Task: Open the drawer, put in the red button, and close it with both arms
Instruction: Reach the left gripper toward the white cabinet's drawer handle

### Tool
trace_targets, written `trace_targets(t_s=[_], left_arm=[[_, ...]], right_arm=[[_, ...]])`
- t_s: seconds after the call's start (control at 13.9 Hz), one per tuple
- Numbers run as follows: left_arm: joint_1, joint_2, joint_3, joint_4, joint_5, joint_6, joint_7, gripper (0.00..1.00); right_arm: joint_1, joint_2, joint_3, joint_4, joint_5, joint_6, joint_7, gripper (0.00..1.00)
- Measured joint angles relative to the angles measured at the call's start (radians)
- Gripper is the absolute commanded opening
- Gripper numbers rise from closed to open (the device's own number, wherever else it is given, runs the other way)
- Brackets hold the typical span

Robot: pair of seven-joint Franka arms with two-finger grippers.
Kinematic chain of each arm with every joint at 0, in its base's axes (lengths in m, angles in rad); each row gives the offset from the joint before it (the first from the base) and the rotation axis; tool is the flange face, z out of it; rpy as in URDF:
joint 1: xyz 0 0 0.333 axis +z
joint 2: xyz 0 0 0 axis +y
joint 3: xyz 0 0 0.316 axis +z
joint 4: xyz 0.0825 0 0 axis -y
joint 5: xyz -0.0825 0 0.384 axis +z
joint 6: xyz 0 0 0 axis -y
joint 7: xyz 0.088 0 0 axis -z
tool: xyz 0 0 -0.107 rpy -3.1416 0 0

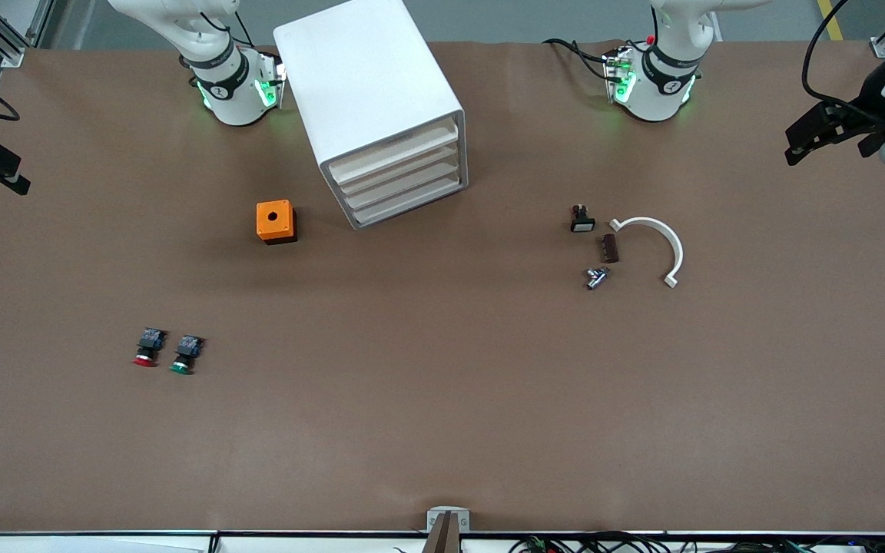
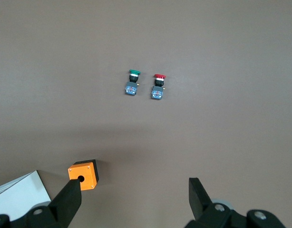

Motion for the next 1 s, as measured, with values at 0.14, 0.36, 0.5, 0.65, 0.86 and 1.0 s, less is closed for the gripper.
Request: trace_targets(t_s=[0.14,0.36,0.5,0.65,0.86,1.0], left_arm=[[0.000,0.000,0.000,0.000,0.000,0.000,0.000,1.00],[0.000,0.003,0.000,0.003,0.000,0.000,0.000,1.00],[0.000,0.024,0.000,0.018,0.000,0.000,0.000,1.00],[0.000,0.067,0.000,0.044,0.000,0.000,0.000,1.00],[-0.003,0.151,-0.004,0.059,0.000,0.000,0.001,1.00],[-0.008,0.207,-0.011,0.061,0.000,0.000,0.001,1.00]], right_arm=[[0.000,0.000,0.000,0.000,0.000,0.000,0.000,1.00],[0.000,0.000,0.000,-0.002,0.000,-0.001,0.000,1.00],[0.000,0.000,0.000,-0.006,0.000,-0.001,0.000,1.00],[0.000,-0.001,0.000,-0.009,0.000,-0.001,0.000,1.00],[0.000,-0.002,0.000,-0.011,0.000,-0.001,0.000,1.00],[0.000,-0.003,0.000,-0.012,0.000,-0.001,0.000,1.00]])
